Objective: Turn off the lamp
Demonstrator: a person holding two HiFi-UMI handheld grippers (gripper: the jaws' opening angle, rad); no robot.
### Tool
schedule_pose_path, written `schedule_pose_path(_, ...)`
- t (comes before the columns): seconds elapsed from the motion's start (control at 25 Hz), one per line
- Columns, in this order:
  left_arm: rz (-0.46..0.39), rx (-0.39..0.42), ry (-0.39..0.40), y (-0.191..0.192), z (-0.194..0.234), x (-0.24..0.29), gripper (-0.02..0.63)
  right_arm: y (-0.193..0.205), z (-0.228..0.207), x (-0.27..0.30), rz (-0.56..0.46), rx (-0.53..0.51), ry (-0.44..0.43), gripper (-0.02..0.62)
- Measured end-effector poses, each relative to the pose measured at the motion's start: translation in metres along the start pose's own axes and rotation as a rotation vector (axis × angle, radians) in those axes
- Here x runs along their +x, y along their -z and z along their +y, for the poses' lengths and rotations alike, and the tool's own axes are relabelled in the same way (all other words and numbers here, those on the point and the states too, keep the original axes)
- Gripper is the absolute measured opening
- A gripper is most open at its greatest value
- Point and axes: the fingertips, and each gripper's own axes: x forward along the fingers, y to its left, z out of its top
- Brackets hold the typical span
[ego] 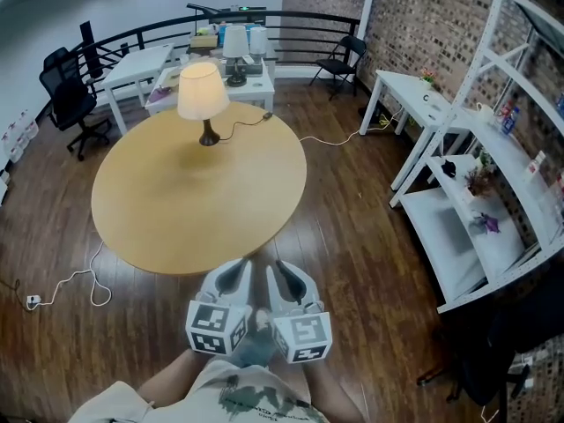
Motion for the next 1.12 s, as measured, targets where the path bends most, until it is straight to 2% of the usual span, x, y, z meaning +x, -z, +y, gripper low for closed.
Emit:
schedule_pose_path(0.24, -0.003, -0.036, -0.02, -0.007, 0.013, 0.066, -0.006, -0.004, -0.045, 0.052, 0.018, -0.022, -0.029, 0.049)
schedule_pose_path(0.48, 0.004, -0.038, -0.053, -0.025, 0.032, 0.13, -0.006, -0.016, -0.089, 0.107, 0.043, -0.037, -0.044, 0.049)
schedule_pose_path(1.12, 0.005, -0.065, -0.156, -0.057, 0.096, 0.267, -0.006, -0.026, -0.152, 0.247, 0.115, -0.051, -0.071, 0.052)
